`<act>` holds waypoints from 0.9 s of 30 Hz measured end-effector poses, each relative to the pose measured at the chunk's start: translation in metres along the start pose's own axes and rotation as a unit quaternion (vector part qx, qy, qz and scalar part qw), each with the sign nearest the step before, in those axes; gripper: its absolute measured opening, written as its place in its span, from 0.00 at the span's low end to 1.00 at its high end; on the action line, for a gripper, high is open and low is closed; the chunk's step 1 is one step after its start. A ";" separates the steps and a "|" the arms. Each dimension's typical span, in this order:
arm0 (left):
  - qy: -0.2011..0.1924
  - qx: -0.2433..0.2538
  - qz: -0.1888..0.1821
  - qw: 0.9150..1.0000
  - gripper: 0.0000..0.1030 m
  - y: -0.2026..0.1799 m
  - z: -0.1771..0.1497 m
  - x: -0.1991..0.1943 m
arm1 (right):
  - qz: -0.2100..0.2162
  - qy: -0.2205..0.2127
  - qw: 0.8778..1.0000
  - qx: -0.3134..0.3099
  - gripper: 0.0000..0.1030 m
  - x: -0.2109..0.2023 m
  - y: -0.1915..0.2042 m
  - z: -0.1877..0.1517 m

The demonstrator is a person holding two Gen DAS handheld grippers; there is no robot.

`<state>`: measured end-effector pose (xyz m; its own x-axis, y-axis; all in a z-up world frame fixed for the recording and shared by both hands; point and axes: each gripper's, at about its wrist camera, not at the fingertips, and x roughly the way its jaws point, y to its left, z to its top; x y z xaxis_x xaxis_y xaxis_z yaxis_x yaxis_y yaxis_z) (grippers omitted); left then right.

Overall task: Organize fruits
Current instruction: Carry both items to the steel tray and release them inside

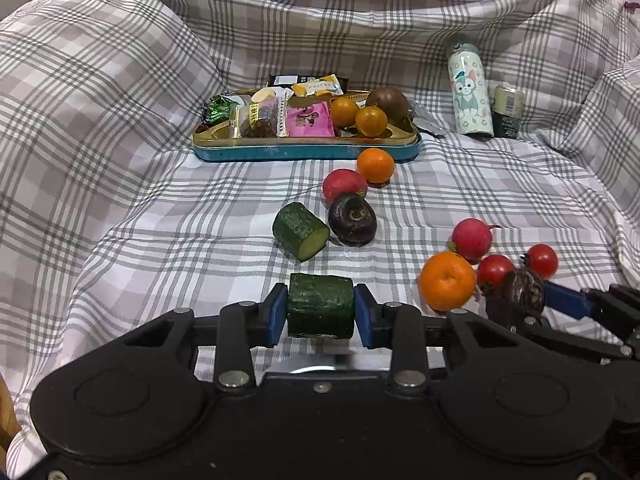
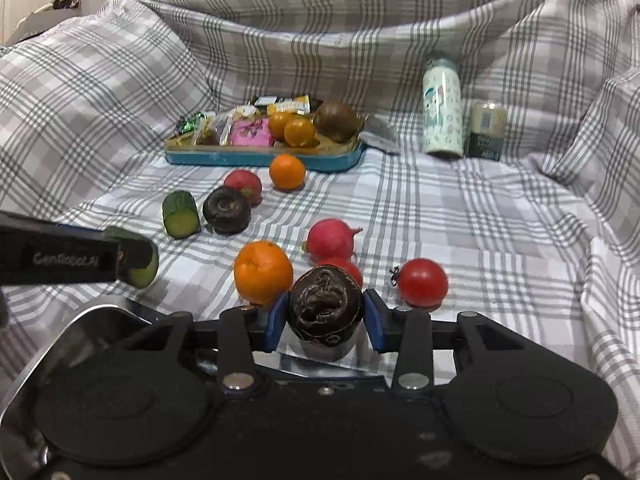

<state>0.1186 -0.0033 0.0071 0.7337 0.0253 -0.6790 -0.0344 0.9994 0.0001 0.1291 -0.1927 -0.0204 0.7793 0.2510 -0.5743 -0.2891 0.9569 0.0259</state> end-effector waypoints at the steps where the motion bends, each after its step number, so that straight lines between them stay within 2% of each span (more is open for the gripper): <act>1: -0.003 0.002 0.000 1.000 0.43 0.000 -0.002 -0.004 | 0.000 -0.004 1.000 0.001 0.41 -0.003 -0.001 0.000; 10: -0.012 0.002 -0.012 1.000 0.43 0.004 -0.023 -0.035 | -0.002 -0.022 1.000 0.019 0.41 -0.038 0.000 -0.006; 20: -0.021 0.007 -0.039 0.999 0.43 0.005 -0.057 -0.065 | -0.003 0.004 1.000 0.027 0.41 -0.081 0.007 -0.041; 27: -0.029 0.014 -0.043 0.999 0.42 0.004 -0.079 -0.077 | -0.004 0.010 0.999 0.034 0.41 -0.103 0.010 -0.058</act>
<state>0.0079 -0.0035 0.0012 0.7715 -0.0598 -0.6334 0.0486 0.9982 -0.0351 0.0134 -0.2175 -0.0083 0.7699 0.2405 -0.5911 -0.2431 0.9670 0.0768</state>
